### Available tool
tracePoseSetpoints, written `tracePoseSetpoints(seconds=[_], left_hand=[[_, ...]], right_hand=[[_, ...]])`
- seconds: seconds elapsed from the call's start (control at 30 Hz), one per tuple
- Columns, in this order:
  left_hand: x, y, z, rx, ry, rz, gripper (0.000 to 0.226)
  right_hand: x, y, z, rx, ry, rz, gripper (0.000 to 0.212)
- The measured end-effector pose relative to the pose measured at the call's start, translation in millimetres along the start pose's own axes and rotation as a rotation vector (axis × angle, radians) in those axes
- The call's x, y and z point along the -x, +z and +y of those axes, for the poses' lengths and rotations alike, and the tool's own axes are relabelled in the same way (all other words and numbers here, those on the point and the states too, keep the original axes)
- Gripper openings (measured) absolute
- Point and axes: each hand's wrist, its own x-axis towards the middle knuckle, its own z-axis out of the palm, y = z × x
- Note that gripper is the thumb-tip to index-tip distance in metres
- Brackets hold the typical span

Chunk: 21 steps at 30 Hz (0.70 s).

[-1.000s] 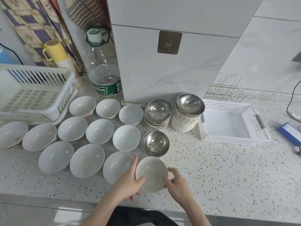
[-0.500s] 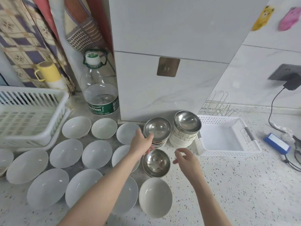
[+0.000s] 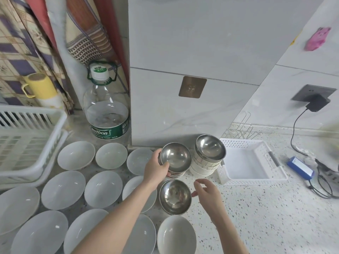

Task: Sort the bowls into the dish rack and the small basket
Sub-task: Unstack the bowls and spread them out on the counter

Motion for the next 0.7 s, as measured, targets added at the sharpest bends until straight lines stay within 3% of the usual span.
tracePoseSetpoints(seconds=[0.33, 0.53, 0.7], left_hand=[[18, -47, -13, 0.564, -0.137, 0.171, 0.05], [29, -71, -26, 0.636, -0.155, 0.16, 0.04], [35, -73, -30, 0.677, -0.178, 0.161, 0.038]], right_hand=[[-35, 26, -29, -0.004, 0.068, 0.027, 0.034], [-54, 45, -40, 0.174, 0.07, 0.03, 0.055], [-61, 53, -40, 0.26, 0.074, 0.032, 0.055]])
